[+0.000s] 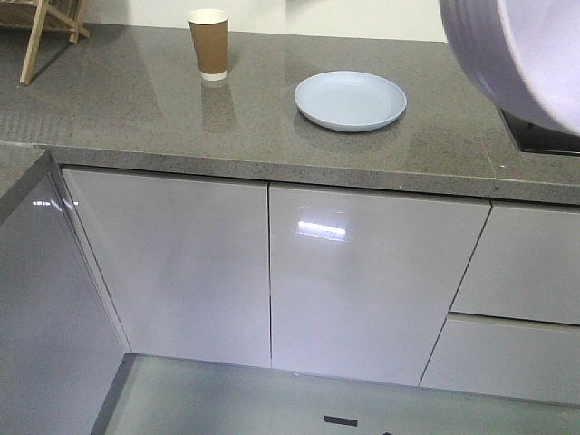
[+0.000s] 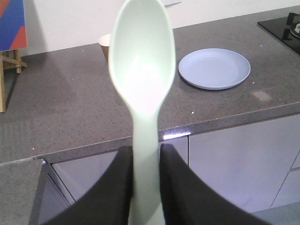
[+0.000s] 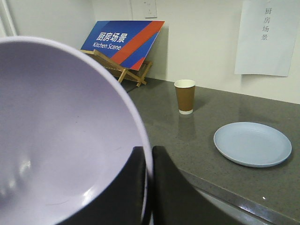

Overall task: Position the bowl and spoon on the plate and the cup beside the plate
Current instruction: 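Approach the blue plate while holding spoon and bowl aloft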

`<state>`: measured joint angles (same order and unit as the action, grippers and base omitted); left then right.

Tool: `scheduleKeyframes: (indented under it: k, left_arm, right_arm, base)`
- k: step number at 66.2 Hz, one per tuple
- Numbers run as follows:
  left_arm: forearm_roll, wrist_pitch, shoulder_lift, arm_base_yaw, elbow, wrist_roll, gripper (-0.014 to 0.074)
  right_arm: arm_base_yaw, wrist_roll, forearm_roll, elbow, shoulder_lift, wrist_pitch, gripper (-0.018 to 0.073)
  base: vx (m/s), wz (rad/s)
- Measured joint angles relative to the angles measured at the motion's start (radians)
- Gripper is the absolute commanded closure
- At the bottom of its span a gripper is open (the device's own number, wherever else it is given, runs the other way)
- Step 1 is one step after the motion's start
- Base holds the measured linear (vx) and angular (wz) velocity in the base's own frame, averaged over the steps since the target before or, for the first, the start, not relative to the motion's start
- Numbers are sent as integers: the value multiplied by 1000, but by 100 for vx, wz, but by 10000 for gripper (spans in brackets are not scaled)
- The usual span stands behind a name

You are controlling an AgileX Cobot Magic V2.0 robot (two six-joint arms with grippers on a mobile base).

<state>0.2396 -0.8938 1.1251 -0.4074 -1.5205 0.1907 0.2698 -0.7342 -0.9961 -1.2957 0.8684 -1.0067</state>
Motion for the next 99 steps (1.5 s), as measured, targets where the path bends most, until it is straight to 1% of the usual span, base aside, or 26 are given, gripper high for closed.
scheduleKeyframes:
  k: [99]
  left_arm:
    - [0, 0, 0, 0, 0, 0, 602]
  right_arm:
    - [0, 0, 0, 0, 0, 0, 564]
  base:
    - [8, -3]
